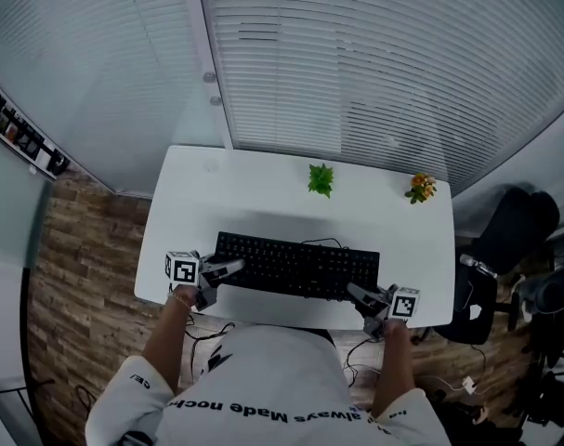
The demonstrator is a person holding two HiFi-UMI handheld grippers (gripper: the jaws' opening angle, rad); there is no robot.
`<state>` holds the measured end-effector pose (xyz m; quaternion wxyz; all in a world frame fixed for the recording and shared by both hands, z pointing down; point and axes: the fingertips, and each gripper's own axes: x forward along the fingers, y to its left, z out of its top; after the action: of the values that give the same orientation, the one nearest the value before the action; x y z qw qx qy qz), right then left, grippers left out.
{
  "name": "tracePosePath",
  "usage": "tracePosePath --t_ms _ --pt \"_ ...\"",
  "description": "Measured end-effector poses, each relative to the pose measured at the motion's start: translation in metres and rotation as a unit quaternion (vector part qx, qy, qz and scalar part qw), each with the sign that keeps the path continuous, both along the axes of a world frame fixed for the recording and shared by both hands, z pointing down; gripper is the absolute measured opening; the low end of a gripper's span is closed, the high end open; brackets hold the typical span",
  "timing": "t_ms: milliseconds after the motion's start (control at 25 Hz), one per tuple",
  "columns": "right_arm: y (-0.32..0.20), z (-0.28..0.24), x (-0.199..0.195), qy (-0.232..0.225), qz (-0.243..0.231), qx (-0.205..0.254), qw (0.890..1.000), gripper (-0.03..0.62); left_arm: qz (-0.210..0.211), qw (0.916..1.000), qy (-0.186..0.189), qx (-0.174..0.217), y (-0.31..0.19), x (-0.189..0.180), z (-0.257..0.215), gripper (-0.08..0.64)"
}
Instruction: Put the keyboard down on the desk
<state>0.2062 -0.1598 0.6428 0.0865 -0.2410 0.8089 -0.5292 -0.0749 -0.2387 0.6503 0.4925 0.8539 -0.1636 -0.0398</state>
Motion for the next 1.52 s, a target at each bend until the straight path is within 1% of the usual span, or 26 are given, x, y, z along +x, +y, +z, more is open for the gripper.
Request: tracePosePath --t_ms 80,200,280,360,440,520,640,760,1000,1160,1320,1520 --pt "-0.002 0.006 -0.001 0.000 -0.001 -0.005 1.000 0.153 -0.006 0.9998 -0.016 -0.003 -0.003 -0.001 0.010 0.220" --pt "-0.008 0.013 -0.002 0.022 -0.001 -0.001 1.000 0.160 -0.014 0.9992 -0.036 -0.009 -0.007 -0.003 0.026 0.242" --pt "-0.012 0.020 -0.002 0.029 0.008 -0.010 1.000 0.184 -0.017 0.9983 -0.054 -0.017 -0.008 -0.005 0.041 0.253" --pt "-0.015 0.034 0.000 0.036 0.016 -0.026 0.999 0.196 -0.020 0.9973 -0.064 -0.030 -0.009 -0.004 0.053 0.259" --pt "-0.017 0.053 0.007 0.055 0.025 -0.045 0.997 0.213 -0.023 0.9963 -0.069 -0.045 -0.009 -0.001 0.061 0.269" --pt "-0.022 0.064 0.007 0.064 0.032 -0.062 0.996 0.222 -0.030 0.9943 -0.087 -0.054 -0.011 -0.002 0.073 0.287" --pt "-0.024 0.085 0.011 0.089 0.043 -0.093 0.991 0.236 -0.042 0.9898 -0.122 -0.060 -0.015 -0.005 0.093 0.319" --pt "-0.026 0.098 0.012 0.101 0.050 -0.113 0.987 0.250 -0.057 0.9848 -0.153 -0.061 -0.018 -0.009 0.107 0.347" --pt "-0.028 0.120 0.013 0.125 0.067 -0.143 0.979 0.272 -0.071 0.9774 -0.189 -0.062 -0.020 -0.014 0.124 0.362" --pt "-0.025 0.131 0.017 0.157 0.080 -0.156 0.972 0.302 -0.081 0.9724 -0.214 -0.045 -0.020 -0.012 0.126 0.371" --pt "-0.024 0.142 0.022 0.190 0.091 -0.165 0.963 0.329 -0.081 0.9660 -0.244 -0.026 -0.019 -0.010 0.129 0.380" --pt "-0.024 0.147 0.025 0.209 0.103 -0.178 0.956 0.353 -0.092 0.9581 -0.270 -0.021 -0.018 -0.009 0.131 0.389"
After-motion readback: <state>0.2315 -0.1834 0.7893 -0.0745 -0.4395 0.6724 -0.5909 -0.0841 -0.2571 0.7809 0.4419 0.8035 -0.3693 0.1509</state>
